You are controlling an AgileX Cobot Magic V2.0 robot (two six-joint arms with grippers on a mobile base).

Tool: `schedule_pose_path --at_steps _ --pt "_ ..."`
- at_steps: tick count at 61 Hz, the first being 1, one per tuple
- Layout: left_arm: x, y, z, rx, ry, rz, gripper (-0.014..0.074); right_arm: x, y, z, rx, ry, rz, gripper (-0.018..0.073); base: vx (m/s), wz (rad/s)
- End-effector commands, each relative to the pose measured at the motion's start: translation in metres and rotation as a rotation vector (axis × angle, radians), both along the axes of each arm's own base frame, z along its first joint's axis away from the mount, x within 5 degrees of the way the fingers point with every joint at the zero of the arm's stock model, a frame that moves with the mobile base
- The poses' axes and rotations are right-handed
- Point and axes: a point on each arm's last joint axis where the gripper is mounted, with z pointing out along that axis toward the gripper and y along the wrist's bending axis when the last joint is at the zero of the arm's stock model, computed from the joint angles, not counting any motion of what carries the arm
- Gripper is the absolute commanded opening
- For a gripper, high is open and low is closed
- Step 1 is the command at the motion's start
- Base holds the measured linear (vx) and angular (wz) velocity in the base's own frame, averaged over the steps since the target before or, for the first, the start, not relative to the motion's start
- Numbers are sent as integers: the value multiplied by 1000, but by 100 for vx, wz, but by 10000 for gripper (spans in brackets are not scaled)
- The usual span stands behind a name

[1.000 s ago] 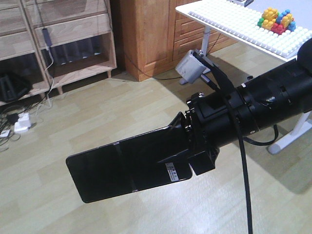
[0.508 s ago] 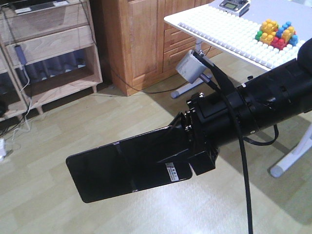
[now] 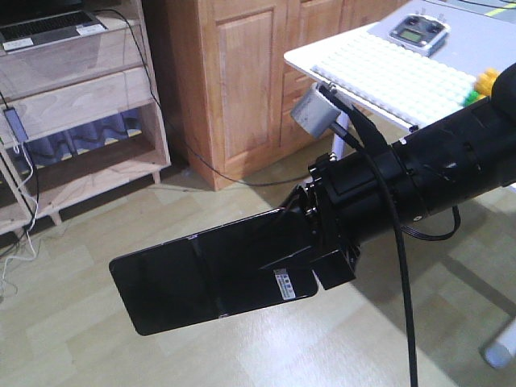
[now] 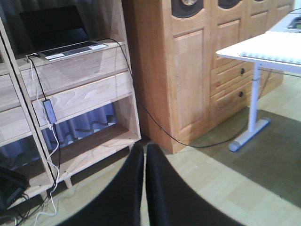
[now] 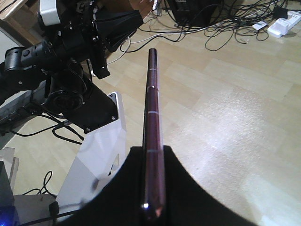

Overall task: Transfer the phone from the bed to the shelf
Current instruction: 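Carry the phone in the right gripper while driving to the shelf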

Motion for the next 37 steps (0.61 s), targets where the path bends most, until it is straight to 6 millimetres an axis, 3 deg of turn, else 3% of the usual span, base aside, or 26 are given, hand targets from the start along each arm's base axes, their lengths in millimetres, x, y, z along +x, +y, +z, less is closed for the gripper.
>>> schedule_pose_path --at_steps 1,37 --pt "-1 -1 16 -9 -110 -6 1 -14 0 22 93 1 55 -1 47 13" --pt "-1 -1 16 -9 -110 -6 1 -14 0 22 93 1 55 -1 46 11"
